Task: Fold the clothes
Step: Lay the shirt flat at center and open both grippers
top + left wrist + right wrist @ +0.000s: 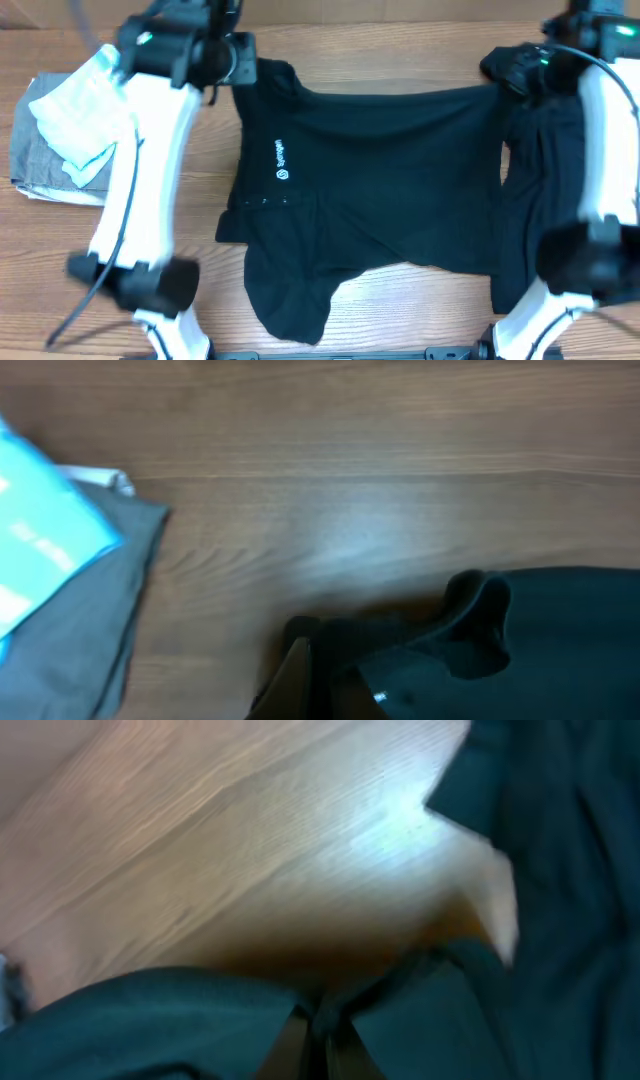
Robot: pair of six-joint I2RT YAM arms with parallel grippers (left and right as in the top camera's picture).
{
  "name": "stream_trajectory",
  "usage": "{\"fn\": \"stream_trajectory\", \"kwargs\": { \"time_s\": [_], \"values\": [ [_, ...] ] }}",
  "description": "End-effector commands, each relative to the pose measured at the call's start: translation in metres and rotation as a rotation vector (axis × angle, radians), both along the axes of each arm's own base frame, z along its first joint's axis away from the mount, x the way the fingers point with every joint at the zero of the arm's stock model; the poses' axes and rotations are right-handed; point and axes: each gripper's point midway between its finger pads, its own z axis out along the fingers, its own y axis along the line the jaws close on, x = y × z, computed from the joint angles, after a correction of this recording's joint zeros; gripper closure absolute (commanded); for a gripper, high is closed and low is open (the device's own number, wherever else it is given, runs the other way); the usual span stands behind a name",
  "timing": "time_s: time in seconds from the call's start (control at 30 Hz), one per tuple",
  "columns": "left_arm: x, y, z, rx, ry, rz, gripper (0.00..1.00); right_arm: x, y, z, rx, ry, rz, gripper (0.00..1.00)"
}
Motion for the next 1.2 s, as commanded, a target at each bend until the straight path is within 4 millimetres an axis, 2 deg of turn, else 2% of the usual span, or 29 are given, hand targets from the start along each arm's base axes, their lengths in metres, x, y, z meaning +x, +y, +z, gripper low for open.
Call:
{"fn": "stream_trajectory", "kwargs": {
  "time_s": [0.0, 0.07, 0.1, 0.13, 0.17, 0.2, 0.23, 0.27, 0.33, 0.37, 0.43, 0.5, 0.57, 0.67, 0.7, 0.73, 0.83, 0.9, 0.93, 0.97, 1.07, 1.1, 1.17],
  "values": [
    [0.041, 0.006, -0.062, 0.003, 0.069, 0.06, 0.96, 0.037, -0.003, -0.047, -0.027, 0.013, -0.01, 0.96],
    [0.065, 0.004, -0.097, -0.02, 0.088, 0.058, 0.96, 0.067, -0.002, -0.077, -0.031, -0.027, 0.0, 0.96],
    [0.074, 0.004, -0.113, -0.031, 0.098, 0.061, 0.96, 0.08, -0.001, -0.088, -0.032, -0.048, 0.008, 0.93],
    [0.082, 0.006, -0.131, -0.041, 0.115, 0.066, 0.91, 0.091, 0.001, -0.097, -0.027, -0.071, 0.019, 0.85],
    [0.088, 0.008, -0.146, -0.058, 0.132, 0.069, 0.71, 0.1, 0.005, -0.106, -0.014, -0.093, 0.042, 0.81],
    [0.092, 0.011, -0.162, -0.08, 0.155, 0.07, 0.38, 0.108, 0.01, -0.111, 0.004, -0.117, 0.071, 0.71],
    [0.094, 0.015, -0.175, -0.107, 0.181, 0.072, 0.0, 0.116, 0.016, -0.113, 0.032, -0.151, 0.108, 0.42],
    [0.094, 0.017, -0.18, -0.12, 0.192, 0.07, 0.0, 0.119, 0.018, -0.112, 0.041, -0.167, 0.116, 0.36],
    [0.094, 0.024, -0.183, -0.166, 0.205, 0.052, 0.0, 0.128, 0.021, -0.104, 0.046, -0.22, 0.143, 0.33],
    [0.095, 0.028, -0.18, -0.186, 0.201, 0.049, 0.0, 0.133, 0.022, -0.094, 0.048, -0.25, 0.148, 0.26],
    [0.097, 0.038, -0.16, -0.233, 0.171, 0.05, 0.0, 0.138, 0.021, -0.074, 0.036, -0.292, 0.16, 0.22],
    [0.094, 0.044, -0.133, -0.277, 0.139, 0.048, 0.0, 0.135, 0.02, -0.051, 0.017, -0.312, 0.181, 0.18],
    [0.086, 0.048, -0.104, -0.314, 0.109, 0.041, 0.0, 0.124, 0.017, -0.03, 0.002, -0.297, 0.183, 0.16],
    [0.062, 0.055, -0.069, -0.302, 0.099, 0.052, 0.06, 0.091, 0.009, -0.012, -0.01, -0.201, 0.151, 0.16],
    [0.053, 0.056, -0.061, -0.291, 0.102, 0.04, 0.13, 0.077, 0.006, -0.009, -0.004, -0.16, 0.142, 0.16],
    [0.042, 0.055, -0.053, -0.279, 0.111, 0.021, 0.26, 0.061, 0.004, -0.007, 0.005, -0.109, 0.132, 0.19],
    [0.013, 0.051, -0.037, -0.26, 0.15, -0.011, 0.7, 0.023, -0.008, -0.01, 0.034, 0.021, 0.095, 0.31],
    [-0.005, 0.05, -0.03, -0.248, 0.18, -0.009, 0.8, 0.006, -0.018, -0.013, 0.051, 0.087, 0.065, 0.41],
    [-0.014, 0.051, -0.026, -0.239, 0.192, -0.007, 0.83, -0.001, -0.023, -0.015, 0.06, 0.113, 0.05, 0.48],
    [-0.024, 0.051, -0.022, -0.231, 0.205, -0.006, 0.85, -0.009, -0.029, -0.016, 0.07, 0.143, 0.033, 0.51],
    [-0.051, 0.051, -0.005, -0.209, 0.224, -0.002, 0.91, -0.031, -0.04, -0.016, 0.093, 0.215, -0.003, 0.53],
    [-0.062, 0.048, 0.002, -0.208, 0.225, -0.008, 0.91, -0.034, -0.043, -0.014, 0.096, 0.216, -0.014, 0.58],
    [-0.078, 0.045, 0.012, -0.195, 0.226, -0.018, 0.92, -0.04, -0.044, -0.01, 0.097, 0.213, -0.019, 0.58]
  ]
}}
